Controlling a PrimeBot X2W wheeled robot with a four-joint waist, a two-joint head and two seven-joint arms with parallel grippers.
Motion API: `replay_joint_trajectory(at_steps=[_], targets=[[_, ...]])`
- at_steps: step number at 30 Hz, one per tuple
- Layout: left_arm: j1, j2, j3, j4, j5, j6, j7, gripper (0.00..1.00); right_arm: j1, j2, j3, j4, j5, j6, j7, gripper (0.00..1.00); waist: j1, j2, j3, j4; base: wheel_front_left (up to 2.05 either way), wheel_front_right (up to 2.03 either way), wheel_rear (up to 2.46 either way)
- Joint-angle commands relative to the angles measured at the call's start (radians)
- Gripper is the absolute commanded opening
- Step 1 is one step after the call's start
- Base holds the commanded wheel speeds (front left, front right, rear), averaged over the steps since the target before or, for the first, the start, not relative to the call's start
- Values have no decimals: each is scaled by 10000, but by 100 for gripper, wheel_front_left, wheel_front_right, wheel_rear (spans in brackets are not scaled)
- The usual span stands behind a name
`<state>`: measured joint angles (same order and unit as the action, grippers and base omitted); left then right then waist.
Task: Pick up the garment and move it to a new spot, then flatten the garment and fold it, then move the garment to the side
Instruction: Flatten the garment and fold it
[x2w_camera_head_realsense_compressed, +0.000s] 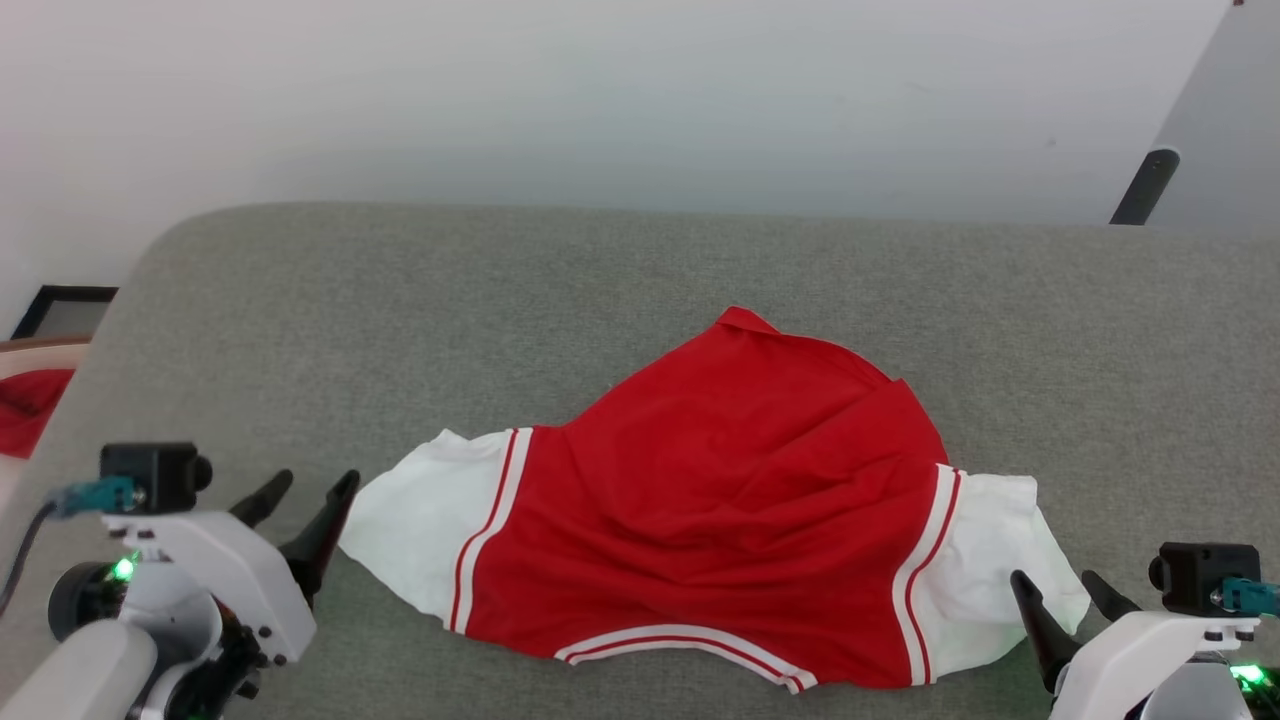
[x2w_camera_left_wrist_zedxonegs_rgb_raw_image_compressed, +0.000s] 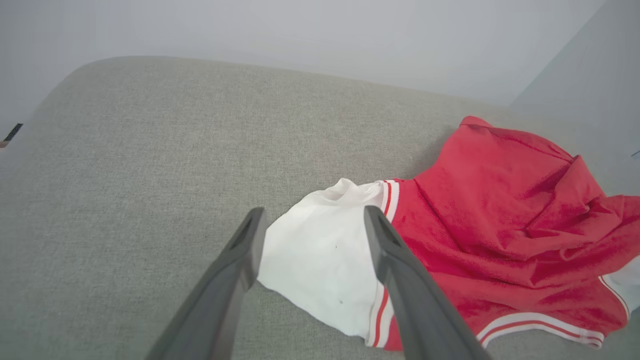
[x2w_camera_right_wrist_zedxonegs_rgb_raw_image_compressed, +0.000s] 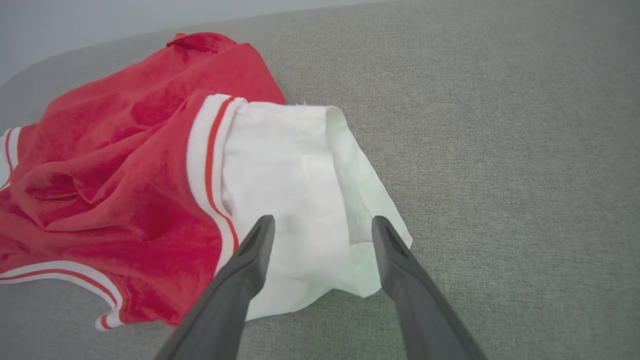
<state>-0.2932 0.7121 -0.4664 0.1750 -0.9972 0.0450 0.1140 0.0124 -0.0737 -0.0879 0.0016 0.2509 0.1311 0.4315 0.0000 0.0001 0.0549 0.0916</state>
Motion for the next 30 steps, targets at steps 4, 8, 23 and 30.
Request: replay_joint_trajectory(at_steps=[4, 8, 23, 30], targets=[[-480, -19, -188, 403, -381, -61, 924, 100, -163, 0, 142, -188, 43, -6, -9, 100, 0, -1, 153, -148, 0, 0, 0], [-1070, 95, -451, 1010, -418, -184, 1929, 100, -267, -23, 220, -374, 78, -6, -71, 100, 0, -1, 370, -321, 0, 0, 0], [-2551, -218, -1230, 3667, -489, -374, 4097, 100, -443, -16, 291, -867, 168, -6, -75, 100, 0, -1, 974, -918, 0, 0, 0], [-2929, -679, -1552, 4978, -485, -525, 4633, 96, -523, -10, 219, -1003, 121, -6, -8, 100, 0, -1, 1213, -976, 0, 0, 0]])
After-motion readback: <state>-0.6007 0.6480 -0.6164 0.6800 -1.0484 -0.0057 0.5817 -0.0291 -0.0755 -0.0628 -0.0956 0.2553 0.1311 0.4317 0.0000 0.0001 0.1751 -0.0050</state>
